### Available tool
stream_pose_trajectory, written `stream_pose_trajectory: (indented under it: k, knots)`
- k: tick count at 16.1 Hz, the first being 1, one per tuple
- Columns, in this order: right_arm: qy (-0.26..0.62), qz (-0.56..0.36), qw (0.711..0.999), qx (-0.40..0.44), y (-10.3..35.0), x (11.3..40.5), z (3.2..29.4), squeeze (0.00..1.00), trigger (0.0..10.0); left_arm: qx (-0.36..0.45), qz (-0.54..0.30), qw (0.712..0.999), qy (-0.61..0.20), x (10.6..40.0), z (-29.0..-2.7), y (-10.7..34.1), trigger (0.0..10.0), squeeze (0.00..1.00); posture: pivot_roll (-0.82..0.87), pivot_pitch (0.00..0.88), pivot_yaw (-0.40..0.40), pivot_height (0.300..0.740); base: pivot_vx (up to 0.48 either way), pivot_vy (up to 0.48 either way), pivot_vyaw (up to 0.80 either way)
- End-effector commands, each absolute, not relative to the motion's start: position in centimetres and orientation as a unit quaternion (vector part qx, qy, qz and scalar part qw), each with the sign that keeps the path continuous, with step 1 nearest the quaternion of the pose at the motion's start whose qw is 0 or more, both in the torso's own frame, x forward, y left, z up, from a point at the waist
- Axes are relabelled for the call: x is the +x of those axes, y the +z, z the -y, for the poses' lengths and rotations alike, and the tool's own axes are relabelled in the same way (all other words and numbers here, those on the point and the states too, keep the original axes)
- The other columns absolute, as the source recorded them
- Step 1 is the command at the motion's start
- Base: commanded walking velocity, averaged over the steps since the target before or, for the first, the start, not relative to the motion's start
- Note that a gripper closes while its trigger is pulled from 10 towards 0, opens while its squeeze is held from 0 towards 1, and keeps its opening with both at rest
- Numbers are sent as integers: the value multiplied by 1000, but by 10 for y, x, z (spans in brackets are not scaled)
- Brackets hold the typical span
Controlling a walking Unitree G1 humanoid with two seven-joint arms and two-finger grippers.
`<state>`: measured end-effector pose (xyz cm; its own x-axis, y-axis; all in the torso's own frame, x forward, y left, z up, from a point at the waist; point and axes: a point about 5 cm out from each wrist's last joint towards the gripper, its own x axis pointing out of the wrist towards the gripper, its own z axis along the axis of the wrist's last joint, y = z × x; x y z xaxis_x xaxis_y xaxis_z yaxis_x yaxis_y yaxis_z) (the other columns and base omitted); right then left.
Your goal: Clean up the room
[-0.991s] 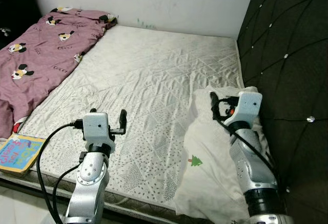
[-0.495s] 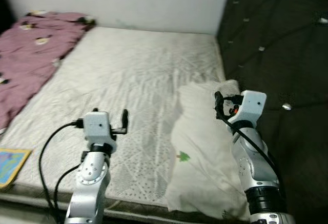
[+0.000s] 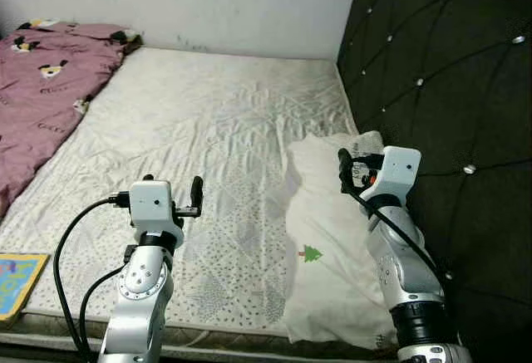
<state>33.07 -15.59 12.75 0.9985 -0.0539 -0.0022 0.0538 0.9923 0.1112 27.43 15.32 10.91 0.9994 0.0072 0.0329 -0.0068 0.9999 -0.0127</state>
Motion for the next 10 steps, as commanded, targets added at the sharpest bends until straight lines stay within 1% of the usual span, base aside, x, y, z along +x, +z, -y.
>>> stream_pose_trajectory:
  k: [1,10]
  knots:
    - [-26,-1,998,51,130,332,158,0,10000,-7,14,1000,0,274,-150,110,10000,0,17,0,-17,740,0,0,0]
    - [-3,-29,999,37,121,330,142,0,10000,-1,12,1000,2,272,-150,109,10000,0,21,0,-21,740,0,0,0]
